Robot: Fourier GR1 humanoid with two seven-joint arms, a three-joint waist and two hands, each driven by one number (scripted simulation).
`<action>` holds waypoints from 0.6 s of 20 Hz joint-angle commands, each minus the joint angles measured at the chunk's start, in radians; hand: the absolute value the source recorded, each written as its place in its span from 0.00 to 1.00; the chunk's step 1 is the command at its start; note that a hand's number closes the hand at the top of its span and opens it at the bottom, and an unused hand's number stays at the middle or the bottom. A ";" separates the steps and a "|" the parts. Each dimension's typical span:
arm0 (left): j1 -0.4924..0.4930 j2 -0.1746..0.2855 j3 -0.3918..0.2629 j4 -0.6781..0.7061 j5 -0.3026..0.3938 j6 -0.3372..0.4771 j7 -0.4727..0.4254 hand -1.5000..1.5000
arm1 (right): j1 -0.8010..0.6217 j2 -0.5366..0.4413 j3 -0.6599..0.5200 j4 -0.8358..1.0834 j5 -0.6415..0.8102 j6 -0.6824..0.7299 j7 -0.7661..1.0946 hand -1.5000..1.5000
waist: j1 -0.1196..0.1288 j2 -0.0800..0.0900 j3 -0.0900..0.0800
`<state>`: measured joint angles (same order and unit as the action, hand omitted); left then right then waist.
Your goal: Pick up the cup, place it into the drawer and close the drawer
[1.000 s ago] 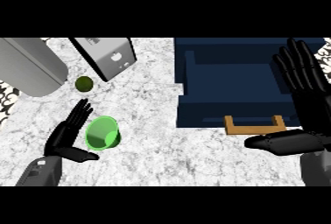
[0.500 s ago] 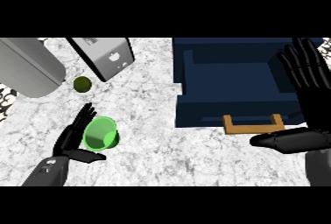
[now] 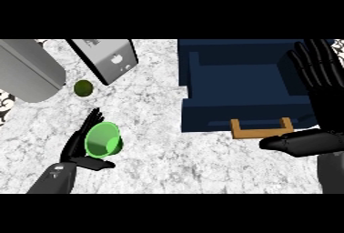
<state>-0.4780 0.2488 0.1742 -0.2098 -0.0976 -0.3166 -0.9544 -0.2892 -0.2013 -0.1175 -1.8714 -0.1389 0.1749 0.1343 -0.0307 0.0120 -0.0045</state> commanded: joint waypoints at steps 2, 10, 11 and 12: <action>-0.030 -0.007 -0.005 0.041 -0.017 -0.058 -0.103 0.00 | 0.012 -0.012 0.009 -0.034 0.004 0.012 0.018 0.00 | -0.011 0.003 -0.001; -0.053 -0.066 -0.006 0.039 -0.003 -0.169 -0.093 0.00 | -0.013 -0.009 -0.002 0.012 0.000 0.012 0.000 0.00 | -0.007 0.004 -0.001; -0.020 -0.039 -0.017 0.027 -0.008 -0.243 -0.128 1.00 | 0.007 -0.010 -0.006 0.019 0.007 0.013 -0.010 0.00 | 0.000 0.002 -0.001; -0.065 -0.071 -0.011 0.025 0.006 -0.251 -0.079 1.00 | 0.022 -0.029 -0.031 0.033 -0.020 0.041 -0.029 0.00 | -0.010 0.004 0.000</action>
<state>-0.5232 0.1982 0.1653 -0.1835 -0.1032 -0.3700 -0.9505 -0.2854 -0.2109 -0.1241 -1.8568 -0.1414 0.1909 0.1265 -0.0354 0.0147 -0.0051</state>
